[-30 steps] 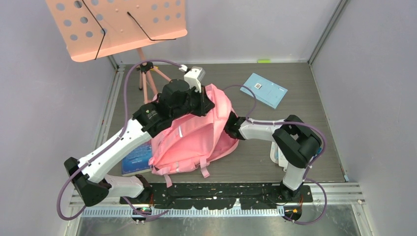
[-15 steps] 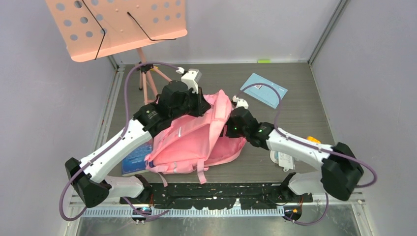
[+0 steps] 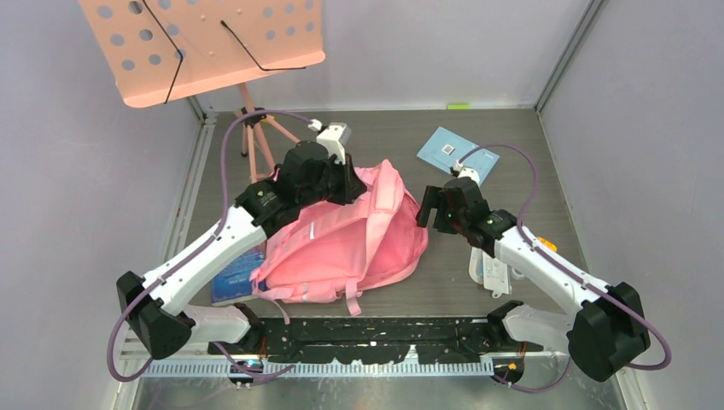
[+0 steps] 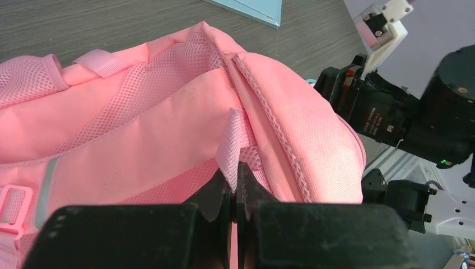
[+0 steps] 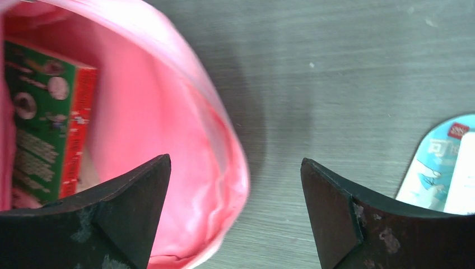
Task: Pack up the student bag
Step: Place the book in the student bag, then pick up the book from the center of the board.
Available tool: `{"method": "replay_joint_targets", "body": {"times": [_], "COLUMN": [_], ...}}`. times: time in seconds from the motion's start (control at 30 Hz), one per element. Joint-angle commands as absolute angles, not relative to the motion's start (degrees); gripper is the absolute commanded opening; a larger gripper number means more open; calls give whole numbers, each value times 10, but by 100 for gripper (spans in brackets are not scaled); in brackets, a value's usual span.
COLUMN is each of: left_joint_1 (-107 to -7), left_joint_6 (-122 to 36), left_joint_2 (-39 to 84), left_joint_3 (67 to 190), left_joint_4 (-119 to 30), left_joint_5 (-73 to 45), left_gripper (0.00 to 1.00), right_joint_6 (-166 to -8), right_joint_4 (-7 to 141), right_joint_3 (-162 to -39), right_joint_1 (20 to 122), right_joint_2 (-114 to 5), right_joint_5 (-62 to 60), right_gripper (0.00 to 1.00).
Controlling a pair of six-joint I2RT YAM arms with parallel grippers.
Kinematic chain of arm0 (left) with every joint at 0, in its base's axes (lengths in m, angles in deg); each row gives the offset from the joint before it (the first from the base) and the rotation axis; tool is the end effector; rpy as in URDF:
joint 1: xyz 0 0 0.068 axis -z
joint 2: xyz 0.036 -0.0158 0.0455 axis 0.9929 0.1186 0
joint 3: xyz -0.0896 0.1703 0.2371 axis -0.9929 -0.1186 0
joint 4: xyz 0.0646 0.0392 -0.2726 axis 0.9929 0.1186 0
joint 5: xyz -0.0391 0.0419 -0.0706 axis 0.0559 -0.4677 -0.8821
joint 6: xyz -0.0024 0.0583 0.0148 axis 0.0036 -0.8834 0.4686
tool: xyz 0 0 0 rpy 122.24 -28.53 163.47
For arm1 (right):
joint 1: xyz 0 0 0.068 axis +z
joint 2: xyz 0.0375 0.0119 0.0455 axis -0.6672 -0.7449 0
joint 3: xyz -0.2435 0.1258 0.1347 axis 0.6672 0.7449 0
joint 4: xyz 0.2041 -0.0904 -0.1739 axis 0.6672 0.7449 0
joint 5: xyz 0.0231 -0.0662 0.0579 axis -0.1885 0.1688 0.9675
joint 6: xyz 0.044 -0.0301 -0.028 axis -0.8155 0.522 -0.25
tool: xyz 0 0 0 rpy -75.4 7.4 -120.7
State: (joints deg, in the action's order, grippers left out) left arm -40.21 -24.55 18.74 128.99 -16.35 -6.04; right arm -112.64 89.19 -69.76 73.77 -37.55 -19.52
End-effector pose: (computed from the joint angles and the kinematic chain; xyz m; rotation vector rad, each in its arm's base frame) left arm 0.2192 -0.2044 0.4101 0.2477 2.0929 -0.7939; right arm 0.2176 0.1260 0.2687 0.1089 2.3192 0.3655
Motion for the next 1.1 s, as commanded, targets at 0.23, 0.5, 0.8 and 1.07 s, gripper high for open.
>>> {"method": "replay_joint_targets", "body": {"times": [0.23,0.5,0.8,1.07], "left_joint_1": [-413,-413,-396,-393], "left_joint_6": [-282,-303,-360,-372], "left_joint_2": [230,263,351,378], "left_joint_3": [1299,1294,1345,1354], "left_joint_4": [-168,-215,-237,-235], "left_joint_5": [-55,-123,-110,-98], "left_gripper": [0,0,0,43], "right_joint_6": [-1135,-1158,-1161,-1119], "right_joint_4": [789,755,776,848], "right_joint_3": [-646,-658,-670,-709], "right_joint_1": [683,662,570,507], "right_joint_2": [-446,-536,-541,-506], "right_joint_5": [0,-34,-73,-201], "right_gripper": [92,70,1,0]}}
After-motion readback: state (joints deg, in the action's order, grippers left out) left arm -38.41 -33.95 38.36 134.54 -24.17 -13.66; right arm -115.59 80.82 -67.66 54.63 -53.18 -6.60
